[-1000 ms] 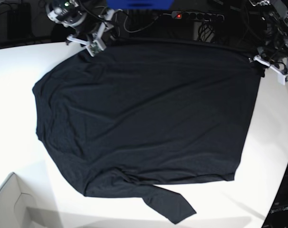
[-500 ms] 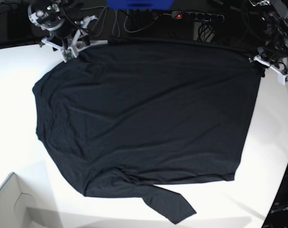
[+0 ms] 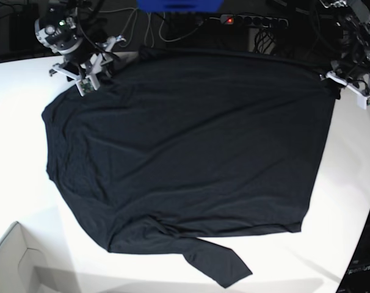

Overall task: Layout the t-shirt on the table in an organized manner, then fold the t-shirt properly
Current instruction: 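Drag the held collar edge with the right gripper away from the left gripper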

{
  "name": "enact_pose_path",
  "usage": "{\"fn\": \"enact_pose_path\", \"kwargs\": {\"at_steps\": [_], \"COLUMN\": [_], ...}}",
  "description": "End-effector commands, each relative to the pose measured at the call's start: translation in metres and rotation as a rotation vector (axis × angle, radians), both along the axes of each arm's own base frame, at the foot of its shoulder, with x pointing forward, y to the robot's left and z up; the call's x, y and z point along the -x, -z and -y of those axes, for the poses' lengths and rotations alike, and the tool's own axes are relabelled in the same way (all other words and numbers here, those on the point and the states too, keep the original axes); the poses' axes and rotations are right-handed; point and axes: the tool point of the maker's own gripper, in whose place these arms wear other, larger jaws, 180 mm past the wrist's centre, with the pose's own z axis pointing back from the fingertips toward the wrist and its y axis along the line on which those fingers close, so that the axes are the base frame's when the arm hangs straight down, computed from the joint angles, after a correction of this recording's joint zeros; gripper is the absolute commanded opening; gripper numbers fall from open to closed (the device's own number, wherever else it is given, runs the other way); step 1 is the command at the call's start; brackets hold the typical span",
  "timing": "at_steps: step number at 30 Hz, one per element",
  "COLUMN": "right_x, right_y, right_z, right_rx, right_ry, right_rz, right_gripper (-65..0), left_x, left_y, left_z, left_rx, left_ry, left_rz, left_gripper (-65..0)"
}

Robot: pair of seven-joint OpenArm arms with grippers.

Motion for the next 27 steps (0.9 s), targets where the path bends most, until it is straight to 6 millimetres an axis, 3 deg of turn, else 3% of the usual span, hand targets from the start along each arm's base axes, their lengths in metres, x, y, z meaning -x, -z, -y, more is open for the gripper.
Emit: {"fn": "enact_pose_path", "kwargs": {"at_steps": [1,4,5,21,24,27], "right_x": [-0.008,-0.016,-0.019,-0.066,-0.067,-0.067], "right_y": [-0.008,-0.009,-0.009,-0.034,-0.032,-0.028], "right_z": [-0.001,-0.001,0.0,0.001,-0.001,-0.005], "right_rx": [-0.009,-0.008,-0.006,-0.002,-0.002,0.0], "right_ry": [-0.002,-0.001,0.0,-0.004,-0.014,-0.05], "right_rz": [0.041,0.051,0.053,0.174,0.169,0.156], "right_gripper": [-47.3,-64.0,-65.0,-65.0,-65.0,-59.8], "left_x": [-0.005,-0.005,-0.005,-0.004,-0.004,-0.004], "left_y": [-0.009,-0.009,-0.009,-0.009,-0.009,-0.008], "left_z": [-0.008,-0.008,-0.008,-0.008,-0.008,-0.008], "left_rx": [-0.025,-0.025,-0.025,-0.024,-0.024,-0.024], "left_ry": [-0.002,-0.002,-0.002,-0.002,-0.002,-0.002], "left_rz": [0.026,0.026,0.026,0.023,0.023,0.021], "left_gripper": [-65.0,-65.0,-65.0,-65.0,-65.0,-65.0]}}
